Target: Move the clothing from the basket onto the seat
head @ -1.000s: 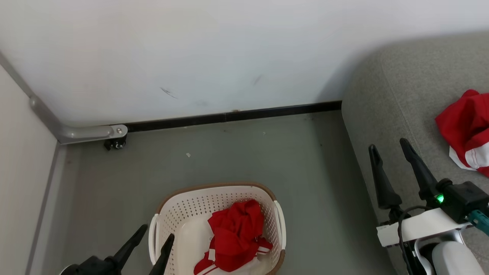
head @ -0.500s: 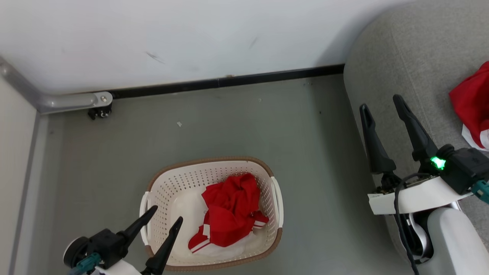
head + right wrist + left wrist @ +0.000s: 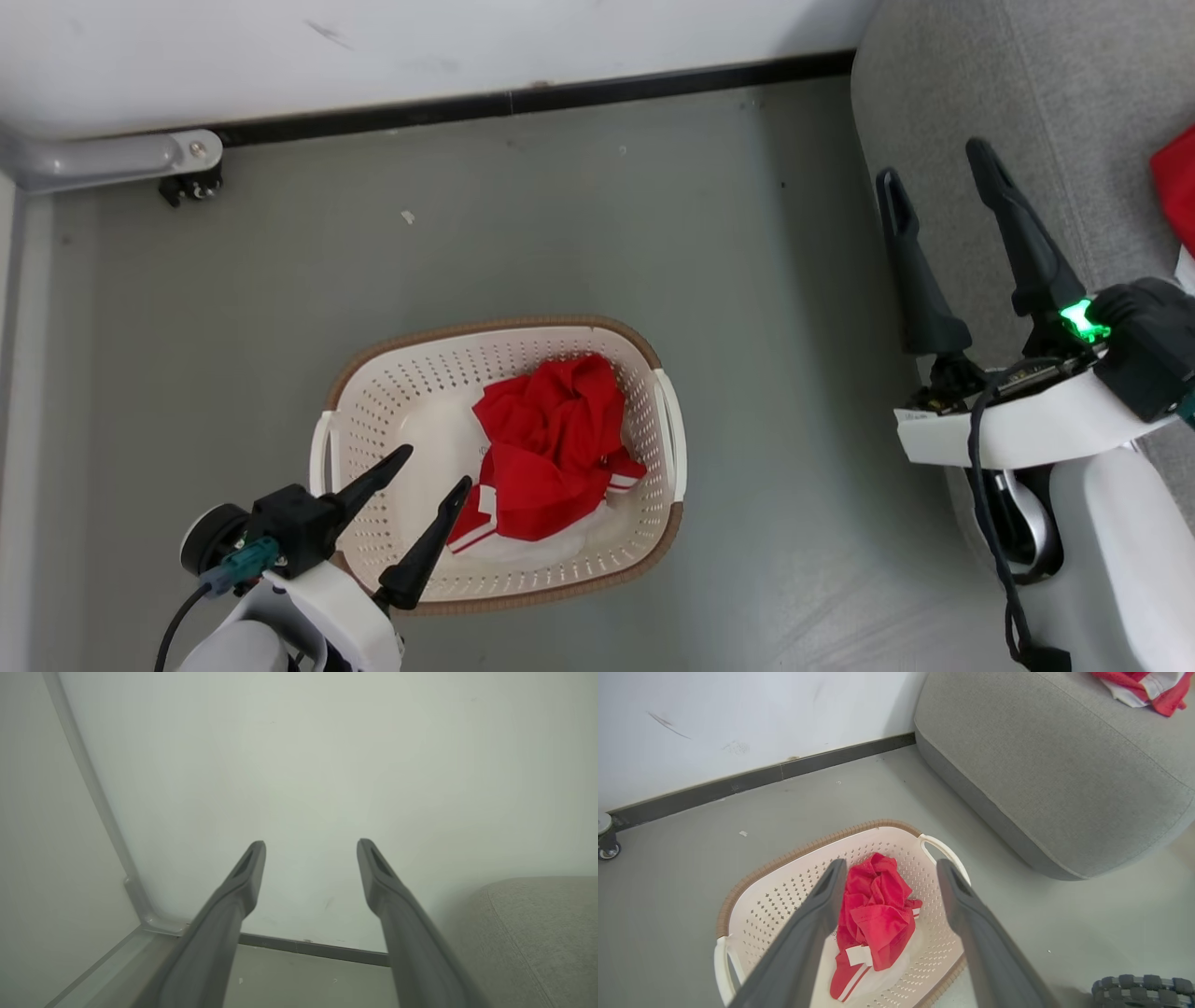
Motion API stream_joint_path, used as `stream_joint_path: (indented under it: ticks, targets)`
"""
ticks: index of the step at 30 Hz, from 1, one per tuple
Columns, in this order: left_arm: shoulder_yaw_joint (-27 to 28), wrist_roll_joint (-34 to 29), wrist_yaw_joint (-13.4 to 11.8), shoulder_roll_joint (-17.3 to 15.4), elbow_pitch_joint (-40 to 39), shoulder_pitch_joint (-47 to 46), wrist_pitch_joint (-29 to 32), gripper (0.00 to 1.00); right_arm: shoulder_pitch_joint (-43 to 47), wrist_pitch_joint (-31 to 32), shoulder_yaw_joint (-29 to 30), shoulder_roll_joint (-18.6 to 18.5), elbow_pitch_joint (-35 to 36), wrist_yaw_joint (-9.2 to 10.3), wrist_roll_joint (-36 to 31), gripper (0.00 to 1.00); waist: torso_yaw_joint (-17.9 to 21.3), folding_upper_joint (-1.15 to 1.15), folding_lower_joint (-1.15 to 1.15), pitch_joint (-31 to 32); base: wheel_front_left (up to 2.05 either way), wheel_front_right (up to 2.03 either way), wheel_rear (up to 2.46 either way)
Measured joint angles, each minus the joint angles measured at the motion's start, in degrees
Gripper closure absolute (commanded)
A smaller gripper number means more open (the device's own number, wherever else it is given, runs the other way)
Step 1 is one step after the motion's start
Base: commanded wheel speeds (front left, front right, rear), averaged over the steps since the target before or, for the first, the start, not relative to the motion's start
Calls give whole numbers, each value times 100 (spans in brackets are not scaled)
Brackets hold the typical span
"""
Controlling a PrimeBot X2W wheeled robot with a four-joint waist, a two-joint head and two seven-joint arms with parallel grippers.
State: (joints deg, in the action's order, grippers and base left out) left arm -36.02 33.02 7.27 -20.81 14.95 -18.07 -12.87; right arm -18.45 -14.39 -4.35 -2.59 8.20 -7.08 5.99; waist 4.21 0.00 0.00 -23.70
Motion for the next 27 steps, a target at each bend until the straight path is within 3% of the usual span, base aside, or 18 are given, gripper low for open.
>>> stream_joint_path:
  ticks: [27]
  targets:
    - [-1252, 837, 0, 1, 795, -1679, 289, 0, -1116, -32, -263, -48, 394, 0, 52, 0, 234, 0, 0, -1555, 0, 0, 0]
